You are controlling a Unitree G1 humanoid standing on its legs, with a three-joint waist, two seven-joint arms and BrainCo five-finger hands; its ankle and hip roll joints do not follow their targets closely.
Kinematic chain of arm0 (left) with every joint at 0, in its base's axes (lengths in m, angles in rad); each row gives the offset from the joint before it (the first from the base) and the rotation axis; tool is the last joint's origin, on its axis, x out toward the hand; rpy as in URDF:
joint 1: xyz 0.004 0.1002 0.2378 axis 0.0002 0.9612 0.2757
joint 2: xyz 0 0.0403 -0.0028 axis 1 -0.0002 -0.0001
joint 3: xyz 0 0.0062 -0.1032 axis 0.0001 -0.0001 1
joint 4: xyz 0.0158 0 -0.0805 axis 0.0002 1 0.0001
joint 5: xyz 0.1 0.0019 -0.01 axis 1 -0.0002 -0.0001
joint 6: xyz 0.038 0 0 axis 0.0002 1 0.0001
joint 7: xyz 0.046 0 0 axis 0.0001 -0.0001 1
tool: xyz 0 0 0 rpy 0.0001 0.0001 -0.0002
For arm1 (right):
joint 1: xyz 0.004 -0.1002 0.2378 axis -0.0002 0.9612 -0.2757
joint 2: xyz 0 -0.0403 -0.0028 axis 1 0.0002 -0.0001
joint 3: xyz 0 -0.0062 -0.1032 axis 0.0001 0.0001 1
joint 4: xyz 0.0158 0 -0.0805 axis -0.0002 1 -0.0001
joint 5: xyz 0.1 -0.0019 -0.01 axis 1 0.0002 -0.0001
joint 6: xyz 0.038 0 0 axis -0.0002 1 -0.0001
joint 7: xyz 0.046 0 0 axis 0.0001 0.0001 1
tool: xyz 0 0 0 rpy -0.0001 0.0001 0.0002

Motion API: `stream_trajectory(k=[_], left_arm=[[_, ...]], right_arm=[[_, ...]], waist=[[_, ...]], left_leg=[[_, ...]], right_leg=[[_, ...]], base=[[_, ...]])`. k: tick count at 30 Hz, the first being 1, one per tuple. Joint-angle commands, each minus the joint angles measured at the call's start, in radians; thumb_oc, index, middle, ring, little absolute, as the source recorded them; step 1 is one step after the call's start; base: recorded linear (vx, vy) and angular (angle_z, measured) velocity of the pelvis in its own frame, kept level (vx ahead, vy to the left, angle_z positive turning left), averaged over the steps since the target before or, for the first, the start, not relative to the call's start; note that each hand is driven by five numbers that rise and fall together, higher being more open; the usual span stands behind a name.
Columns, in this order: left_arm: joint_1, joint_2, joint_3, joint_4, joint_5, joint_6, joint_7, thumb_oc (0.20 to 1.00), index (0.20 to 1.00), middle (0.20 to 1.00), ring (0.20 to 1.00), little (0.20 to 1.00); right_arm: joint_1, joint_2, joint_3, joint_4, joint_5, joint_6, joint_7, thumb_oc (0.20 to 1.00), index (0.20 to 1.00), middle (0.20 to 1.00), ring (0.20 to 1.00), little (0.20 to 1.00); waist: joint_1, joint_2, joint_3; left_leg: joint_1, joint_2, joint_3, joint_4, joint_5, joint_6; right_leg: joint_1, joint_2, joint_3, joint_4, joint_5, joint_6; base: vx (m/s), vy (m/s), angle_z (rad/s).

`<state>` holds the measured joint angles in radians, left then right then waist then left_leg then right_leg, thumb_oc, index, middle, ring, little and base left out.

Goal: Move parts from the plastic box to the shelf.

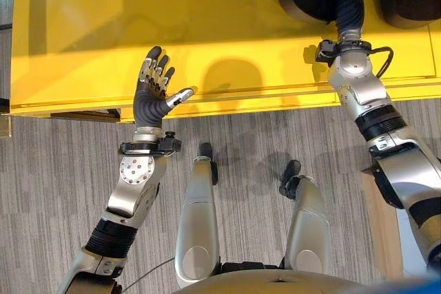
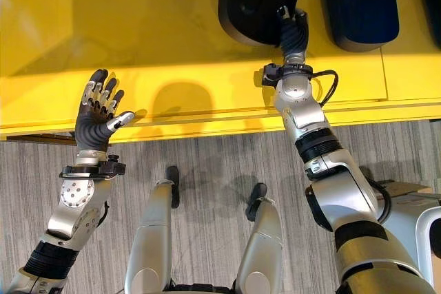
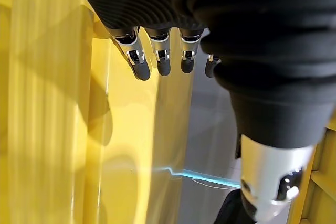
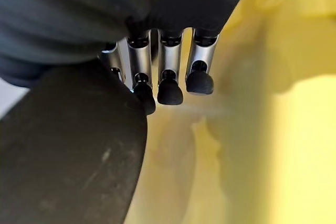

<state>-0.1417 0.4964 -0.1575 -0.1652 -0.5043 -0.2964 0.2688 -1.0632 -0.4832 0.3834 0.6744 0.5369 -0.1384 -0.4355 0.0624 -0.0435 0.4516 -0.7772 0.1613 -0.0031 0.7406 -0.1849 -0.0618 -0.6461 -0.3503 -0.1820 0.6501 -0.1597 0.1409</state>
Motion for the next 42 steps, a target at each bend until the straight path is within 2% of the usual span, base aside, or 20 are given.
stream_trajectory(k=[1, 10, 28, 41, 42], left_arm=[[0.02, 0.005, -0.05, 0.016, -0.032, 0.001, 0.006, 1.0, 1.0, 1.0, 1.0, 1.0], [0.006, -0.003, -0.047, 0.029, -0.021, -0.006, 0.02, 1.0, 1.0, 1.0, 1.0, 1.0], [-0.014, -0.004, -0.06, 0.045, -0.019, -0.015, 0.029, 1.0, 1.0, 1.0, 1.0, 1.0], [-0.022, -0.001, -0.062, 0.053, -0.019, -0.02, 0.04, 1.0, 1.0, 1.0, 1.0, 1.0], [-0.023, -0.001, -0.059, 0.055, -0.019, -0.02, 0.042, 1.0, 1.0, 1.0, 1.0, 1.0]], right_arm=[[-0.067, -0.014, -0.002, -0.009, 0.004, -0.062, 0.011, 0.2, 0.2, 0.2, 0.2, 0.2], [-0.044, 0.006, 0.031, 0.019, -0.066, -0.04, 0.027, 0.2, 0.2, 0.2, 0.2, 0.2], [-0.048, 0.013, 0.055, 0.093, -0.103, -0.027, 0.025, 0.2, 0.2, 0.2, 0.2, 0.2], [-0.058, 0.049, 0.055, 0.13, -0.067, -0.035, 0.021, 0.2, 0.2, 0.2, 0.2, 0.2], [-0.057, 0.053, 0.052, 0.131, -0.06, -0.037, 0.021, 0.686, 0.686, 0.686, 0.686, 0.686]], waist=[[0.002, 0.008, -0.013], [0.001, 0.005, -0.001], [0.003, -0.006, 0.011], [0.01, -0.01, 0.017], [0.011, -0.011, 0.018]], left_leg=[[0.009, 0.031, -0.014, -0.044, -0.013, -0.012], [0.011, 0.033, -0.019, -0.044, -0.014, -0.011], [0.006, 0.028, -0.024, -0.037, -0.018, -0.01], [0.004, 0.024, -0.027, -0.04, -0.015, -0.007], [0.003, 0.023, -0.028, -0.04, -0.016, -0.006]], right_leg=[[0.06, 0.018, -0.014, 0.031, -0.072, -0.04], [0.067, 0.024, -0.016, 0.03, -0.073, -0.042], [0.078, 0.026, -0.022, 0.028, -0.073, -0.042], [0.084, 0.032, -0.026, 0.018, -0.068, -0.041], [0.084, 0.032, -0.026, 0.018, -0.067, -0.04]], base=[[0.0, 0.0, 0.0], [0.0, 0.0, 0.0], [0.0, 0.0, 0.0], [0.0, 0.0, 0.0], [0.0, 0.0, 0.0]])
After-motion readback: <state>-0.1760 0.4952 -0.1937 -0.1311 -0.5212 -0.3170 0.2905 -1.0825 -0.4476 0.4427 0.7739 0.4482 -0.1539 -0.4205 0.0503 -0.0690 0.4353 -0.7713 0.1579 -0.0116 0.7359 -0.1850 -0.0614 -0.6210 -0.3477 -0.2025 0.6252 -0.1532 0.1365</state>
